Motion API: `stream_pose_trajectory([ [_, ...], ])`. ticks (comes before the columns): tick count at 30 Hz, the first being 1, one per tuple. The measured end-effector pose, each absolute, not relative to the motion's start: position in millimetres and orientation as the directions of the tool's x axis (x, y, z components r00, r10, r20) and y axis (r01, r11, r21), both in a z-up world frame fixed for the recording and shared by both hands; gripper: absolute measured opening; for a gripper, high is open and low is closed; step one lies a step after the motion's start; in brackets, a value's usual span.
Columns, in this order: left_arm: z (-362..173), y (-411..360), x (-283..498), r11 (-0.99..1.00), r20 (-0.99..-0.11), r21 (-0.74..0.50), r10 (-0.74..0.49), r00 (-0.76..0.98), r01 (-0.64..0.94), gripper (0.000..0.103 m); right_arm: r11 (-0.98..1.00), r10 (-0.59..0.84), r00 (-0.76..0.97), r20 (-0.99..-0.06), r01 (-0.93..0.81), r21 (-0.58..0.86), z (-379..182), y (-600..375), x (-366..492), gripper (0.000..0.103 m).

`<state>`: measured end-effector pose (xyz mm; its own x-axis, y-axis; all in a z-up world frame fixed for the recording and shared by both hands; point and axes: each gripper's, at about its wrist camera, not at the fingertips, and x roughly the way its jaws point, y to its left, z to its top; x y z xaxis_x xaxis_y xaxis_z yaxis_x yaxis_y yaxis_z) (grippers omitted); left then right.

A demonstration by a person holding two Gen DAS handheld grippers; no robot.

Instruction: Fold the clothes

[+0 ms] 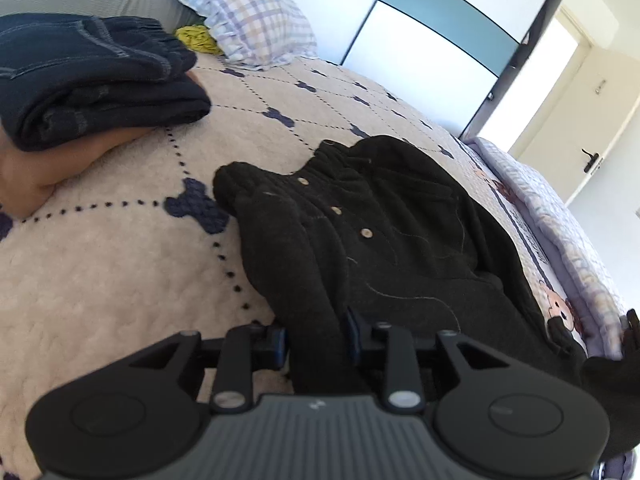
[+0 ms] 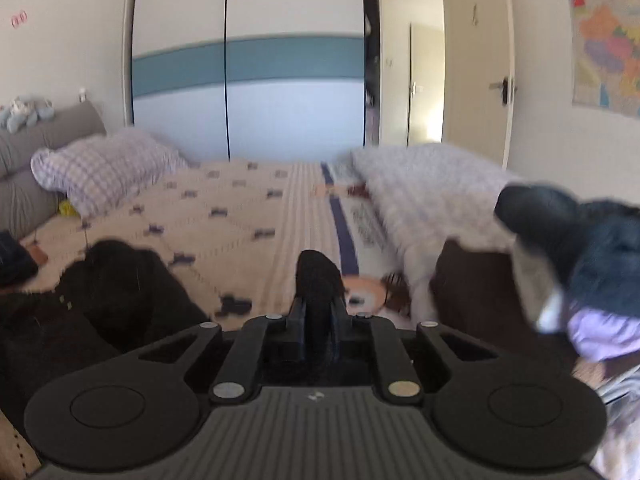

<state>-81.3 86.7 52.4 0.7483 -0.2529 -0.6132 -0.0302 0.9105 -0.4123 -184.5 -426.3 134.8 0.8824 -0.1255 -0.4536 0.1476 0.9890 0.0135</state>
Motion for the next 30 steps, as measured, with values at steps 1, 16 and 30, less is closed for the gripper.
stream_pose_trajectory([
  [1,54.2,90.0,-83.1,0.912,-0.61,-0.408,-0.244,0.754,-0.035,0.033,0.988,-0.129,0.862,-0.49,0.154,0.009,114.9,-426.7,-172.5,0.018],
  [16,75.6,102.0,-67.9,0.983,-0.588,-0.176,-0.055,0.807,-0.061,0.054,0.979,-0.205,0.77,-0.605,0.166,-0.121,50.9,-355.2,-120.8,0.049],
  [30,243.2,194.3,-155.9,0.993,-0.403,0.02,0.112,0.908,-0.114,0.075,0.981,-0.177,0.786,-0.592,0.193,-0.037,52.1,-358.4,-147.6,0.05],
])
